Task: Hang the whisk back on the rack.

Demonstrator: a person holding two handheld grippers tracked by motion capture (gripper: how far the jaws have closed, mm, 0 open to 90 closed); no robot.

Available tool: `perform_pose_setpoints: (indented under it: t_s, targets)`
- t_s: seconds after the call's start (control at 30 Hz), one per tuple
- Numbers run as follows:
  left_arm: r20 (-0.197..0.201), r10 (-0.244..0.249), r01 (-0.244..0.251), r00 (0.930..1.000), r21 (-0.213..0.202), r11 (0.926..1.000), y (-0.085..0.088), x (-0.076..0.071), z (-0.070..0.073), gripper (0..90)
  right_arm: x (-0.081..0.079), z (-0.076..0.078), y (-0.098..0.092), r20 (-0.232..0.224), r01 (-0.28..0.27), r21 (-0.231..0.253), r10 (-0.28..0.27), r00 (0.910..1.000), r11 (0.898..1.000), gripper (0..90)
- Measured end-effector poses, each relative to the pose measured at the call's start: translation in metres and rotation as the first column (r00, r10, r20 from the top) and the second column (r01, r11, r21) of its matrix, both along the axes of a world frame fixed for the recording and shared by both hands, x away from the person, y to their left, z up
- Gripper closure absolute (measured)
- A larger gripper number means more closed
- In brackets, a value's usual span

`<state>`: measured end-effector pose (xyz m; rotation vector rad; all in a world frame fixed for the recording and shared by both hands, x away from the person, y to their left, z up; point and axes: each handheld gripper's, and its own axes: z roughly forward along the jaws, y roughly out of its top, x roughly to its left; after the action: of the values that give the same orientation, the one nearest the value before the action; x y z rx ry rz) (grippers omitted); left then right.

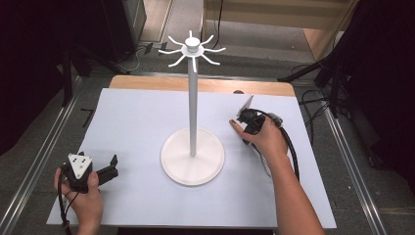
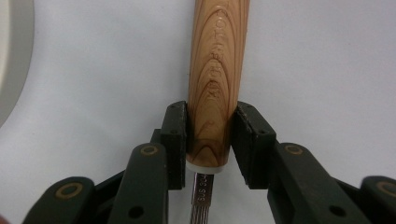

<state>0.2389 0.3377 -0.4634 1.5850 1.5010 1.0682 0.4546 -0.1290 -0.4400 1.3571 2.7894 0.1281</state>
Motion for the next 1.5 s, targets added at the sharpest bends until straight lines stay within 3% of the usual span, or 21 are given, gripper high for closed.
perform_pose_setpoints:
  t_s: [0.17, 0.4, 0.77, 1.1, 1.5]
  targets:
    - [0.000, -0.001, 0.001, 1.0000, 0.005, 1.0000, -0.001, 0.000, 0.000, 0.3, 0.005, -0.002, -0.001, -0.049, 0.050, 0.007, -0.050, 0.9975, 0.999, 69.7]
    - [0.000, -0.002, 0.002, 1.0000, 0.004, 1.0000, -0.001, 0.000, 0.000, 0.3, 0.009, -0.002, 0.002, -0.076, 0.062, -0.017, -0.064, 0.9951, 0.998, 70.0]
    - [-0.005, -0.004, 0.004, 1.0000, 0.003, 1.0000, 0.000, 0.001, 0.000, 0.3, 0.007, -0.001, 0.002, -0.061, 0.052, -0.021, -0.054, 0.9967, 0.998, 70.5]
    - [-0.004, -0.005, 0.005, 1.0000, 0.003, 1.0000, 0.000, 0.001, 0.000, 0.3, -0.010, 0.013, -0.008, 0.032, 0.018, 0.019, -0.019, 0.9993, 1.000, 70.5]
    - [-0.008, -0.005, 0.005, 1.0000, 0.005, 1.0000, -0.001, 0.001, 0.000, 0.3, -0.035, 0.034, -0.023, 0.152, 0.014, 0.097, -0.028, 0.9880, 0.995, 70.6]
